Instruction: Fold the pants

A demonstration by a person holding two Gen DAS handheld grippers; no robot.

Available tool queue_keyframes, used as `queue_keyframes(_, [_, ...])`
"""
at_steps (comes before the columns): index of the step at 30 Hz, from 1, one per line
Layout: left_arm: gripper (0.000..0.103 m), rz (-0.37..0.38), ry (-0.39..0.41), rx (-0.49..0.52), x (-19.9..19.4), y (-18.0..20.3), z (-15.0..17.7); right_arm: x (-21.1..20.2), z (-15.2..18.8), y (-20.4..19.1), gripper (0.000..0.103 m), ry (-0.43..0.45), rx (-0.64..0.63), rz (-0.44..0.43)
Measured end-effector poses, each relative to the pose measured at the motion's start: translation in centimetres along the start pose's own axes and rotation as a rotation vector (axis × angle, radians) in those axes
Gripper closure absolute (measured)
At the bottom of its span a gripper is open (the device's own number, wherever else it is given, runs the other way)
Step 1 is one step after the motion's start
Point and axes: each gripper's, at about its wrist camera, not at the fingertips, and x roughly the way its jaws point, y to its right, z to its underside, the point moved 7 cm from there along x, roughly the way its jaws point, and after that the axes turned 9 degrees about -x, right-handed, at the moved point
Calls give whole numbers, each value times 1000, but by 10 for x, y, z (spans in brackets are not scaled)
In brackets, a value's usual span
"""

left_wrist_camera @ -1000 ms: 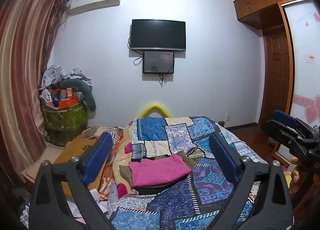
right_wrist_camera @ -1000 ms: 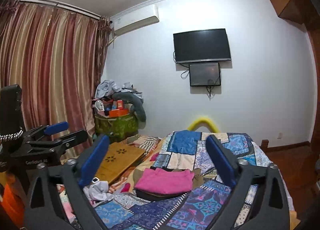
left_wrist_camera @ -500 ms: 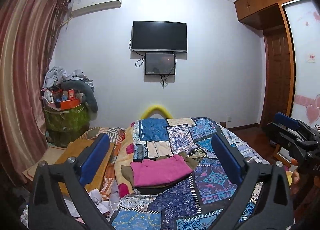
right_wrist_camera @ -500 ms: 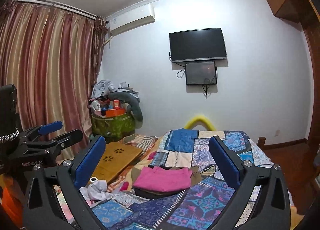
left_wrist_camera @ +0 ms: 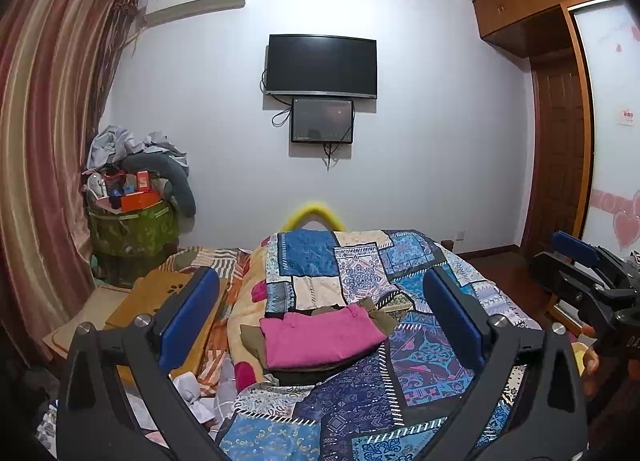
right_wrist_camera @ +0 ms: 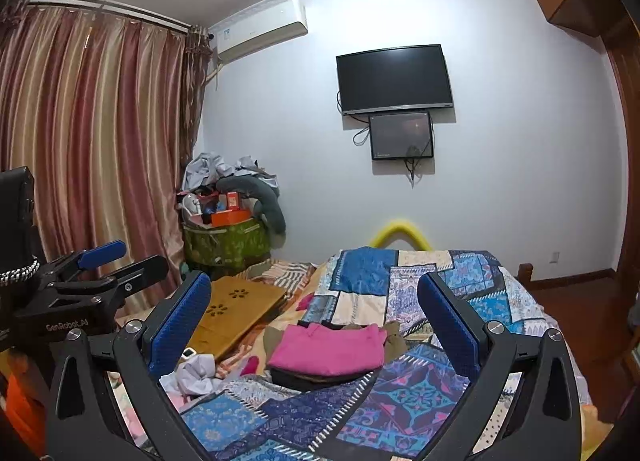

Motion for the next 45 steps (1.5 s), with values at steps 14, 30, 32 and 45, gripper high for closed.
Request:
queue_keyframes(14, [0,8,-2,6,6,2,0,-3,1,2,0,-14,7,4])
queue_keyframes(30, [0,32,4,24,2,7,3,-4,3,5,0,-17,18,13])
queue_keyframes(32, [0,36,-1,24,3,8,4,-4,3,6,0,-17,18,14])
queue_keyframes(45, [0,62,-16,40,2,13,5,-4,4,9,0,-17,25,28])
